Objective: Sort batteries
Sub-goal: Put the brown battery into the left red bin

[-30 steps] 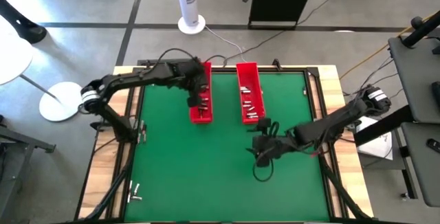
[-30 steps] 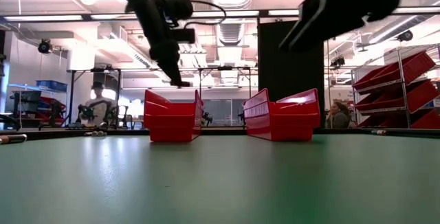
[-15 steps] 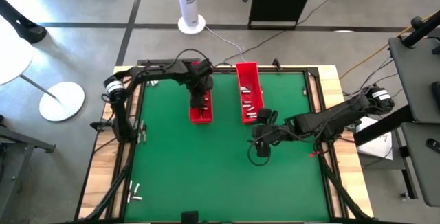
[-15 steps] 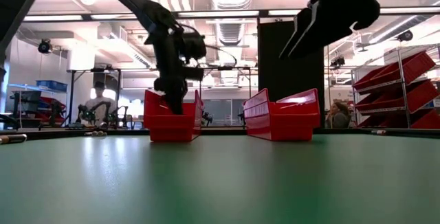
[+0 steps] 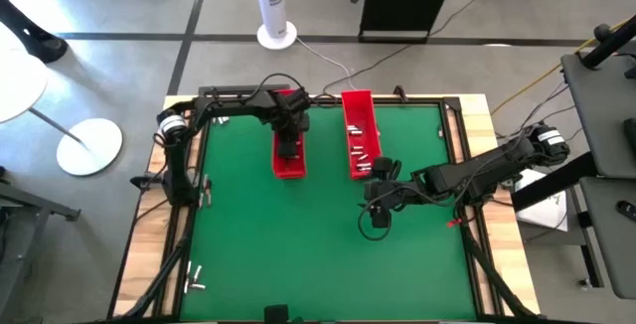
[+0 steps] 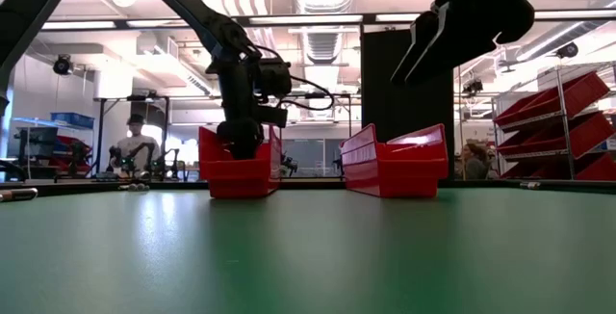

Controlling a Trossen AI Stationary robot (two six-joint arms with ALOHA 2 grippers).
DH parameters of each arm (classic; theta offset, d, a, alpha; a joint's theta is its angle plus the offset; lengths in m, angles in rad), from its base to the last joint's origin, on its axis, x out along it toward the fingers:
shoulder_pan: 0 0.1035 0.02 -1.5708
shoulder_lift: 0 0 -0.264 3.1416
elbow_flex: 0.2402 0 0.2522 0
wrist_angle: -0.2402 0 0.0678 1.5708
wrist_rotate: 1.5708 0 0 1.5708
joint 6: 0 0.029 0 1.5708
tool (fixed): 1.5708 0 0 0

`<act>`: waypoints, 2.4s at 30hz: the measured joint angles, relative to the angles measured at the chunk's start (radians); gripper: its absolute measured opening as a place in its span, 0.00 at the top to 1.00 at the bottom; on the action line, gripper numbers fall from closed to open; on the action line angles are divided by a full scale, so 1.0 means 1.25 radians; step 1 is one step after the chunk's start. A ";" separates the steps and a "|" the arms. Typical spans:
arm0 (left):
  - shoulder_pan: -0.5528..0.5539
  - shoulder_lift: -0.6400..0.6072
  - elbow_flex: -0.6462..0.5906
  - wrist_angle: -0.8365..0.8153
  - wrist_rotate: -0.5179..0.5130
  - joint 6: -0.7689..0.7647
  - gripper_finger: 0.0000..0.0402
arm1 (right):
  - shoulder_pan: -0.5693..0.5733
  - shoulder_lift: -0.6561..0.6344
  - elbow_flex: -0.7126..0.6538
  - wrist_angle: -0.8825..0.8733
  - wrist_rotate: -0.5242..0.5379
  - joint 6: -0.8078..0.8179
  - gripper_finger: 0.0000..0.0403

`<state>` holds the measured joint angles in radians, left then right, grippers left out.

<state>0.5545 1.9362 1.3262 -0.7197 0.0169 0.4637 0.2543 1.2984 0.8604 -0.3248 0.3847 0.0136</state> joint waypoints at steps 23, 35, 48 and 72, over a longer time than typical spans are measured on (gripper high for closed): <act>-0.021 -0.098 0.271 -0.171 0.026 -0.059 0.73 | -0.126 -0.146 0.037 -0.073 0.005 -0.008 0.12; -0.049 -0.397 0.153 0.076 0.145 -0.150 0.73 | -0.152 -0.220 -0.046 -0.032 0.006 0.058 0.14; -0.284 -0.764 -0.407 0.620 0.136 -0.334 0.73 | -0.274 -0.317 -0.028 0.002 0.053 0.035 0.13; -0.420 -0.821 -0.774 1.066 0.036 -0.315 0.73 | -0.342 -0.265 -0.049 0.158 0.202 0.143 0.22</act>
<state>0.0296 0.9100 0.3584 0.6132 0.0616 0.0704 -0.1735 0.9670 0.7990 -0.1269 0.6371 0.1918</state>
